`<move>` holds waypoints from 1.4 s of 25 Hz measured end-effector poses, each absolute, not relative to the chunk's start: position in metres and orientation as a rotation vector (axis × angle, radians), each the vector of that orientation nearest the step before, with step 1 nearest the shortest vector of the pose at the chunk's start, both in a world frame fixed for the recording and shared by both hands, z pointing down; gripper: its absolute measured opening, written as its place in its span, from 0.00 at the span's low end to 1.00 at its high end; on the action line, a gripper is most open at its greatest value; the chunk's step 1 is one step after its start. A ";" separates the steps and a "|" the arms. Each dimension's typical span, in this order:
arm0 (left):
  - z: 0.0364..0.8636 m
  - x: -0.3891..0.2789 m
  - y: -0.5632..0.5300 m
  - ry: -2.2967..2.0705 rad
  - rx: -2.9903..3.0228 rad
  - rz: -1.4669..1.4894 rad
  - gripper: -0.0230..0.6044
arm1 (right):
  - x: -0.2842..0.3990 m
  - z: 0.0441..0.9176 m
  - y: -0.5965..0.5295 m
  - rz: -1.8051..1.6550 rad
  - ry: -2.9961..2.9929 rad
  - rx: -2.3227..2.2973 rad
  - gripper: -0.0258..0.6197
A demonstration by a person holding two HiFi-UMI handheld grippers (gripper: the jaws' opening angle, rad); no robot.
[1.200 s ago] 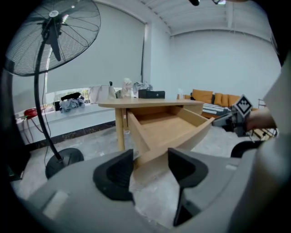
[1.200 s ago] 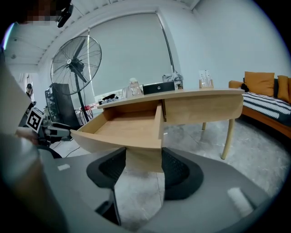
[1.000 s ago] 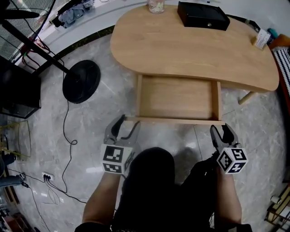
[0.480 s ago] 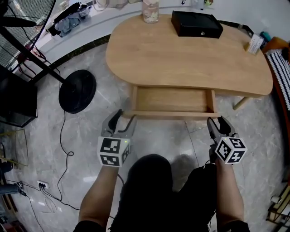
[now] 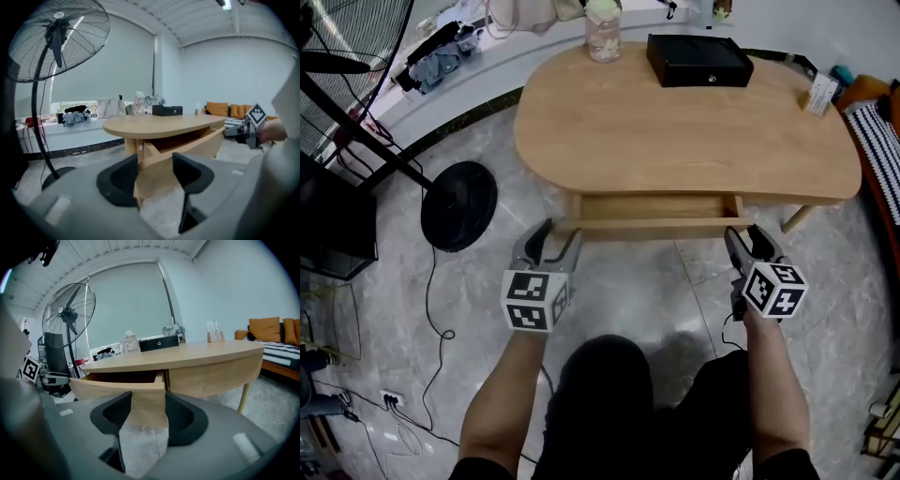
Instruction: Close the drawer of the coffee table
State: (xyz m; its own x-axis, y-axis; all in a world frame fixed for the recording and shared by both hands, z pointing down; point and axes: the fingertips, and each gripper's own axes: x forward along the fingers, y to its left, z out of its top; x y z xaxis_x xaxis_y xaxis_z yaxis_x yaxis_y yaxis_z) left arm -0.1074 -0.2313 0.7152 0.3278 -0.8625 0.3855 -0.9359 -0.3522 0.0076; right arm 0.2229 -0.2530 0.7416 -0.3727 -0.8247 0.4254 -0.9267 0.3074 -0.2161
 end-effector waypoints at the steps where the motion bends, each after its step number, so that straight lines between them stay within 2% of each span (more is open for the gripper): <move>1: 0.715 -0.108 -0.234 -1.630 2.357 0.449 0.41 | 0.223 0.741 -0.257 0.633 -2.340 1.603 0.40; 4: 0.710 -0.112 -0.235 -1.633 2.324 0.376 0.38 | 0.223 0.741 -0.259 0.635 -2.342 1.617 0.40; 5: 0.710 -0.114 -0.232 -1.639 2.311 0.359 0.31 | 0.224 0.740 -0.257 0.633 -2.343 1.627 0.39; 10: 0.720 -0.108 -0.207 -1.601 2.294 0.376 0.25 | 0.225 0.744 -0.242 0.638 -2.352 1.611 0.28; 35: 0.725 -0.104 -0.273 -1.642 2.339 0.433 0.21 | 0.208 0.743 -0.299 0.689 -2.347 1.675 0.26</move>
State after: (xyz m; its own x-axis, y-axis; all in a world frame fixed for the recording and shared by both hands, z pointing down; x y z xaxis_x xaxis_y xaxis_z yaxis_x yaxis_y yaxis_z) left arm -0.1037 -0.2731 0.7254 0.3204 -0.8679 0.3795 -0.9422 -0.3333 0.0332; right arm 0.2078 -0.2992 0.7435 -0.3509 -0.8467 0.3999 -0.9285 0.2594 -0.2656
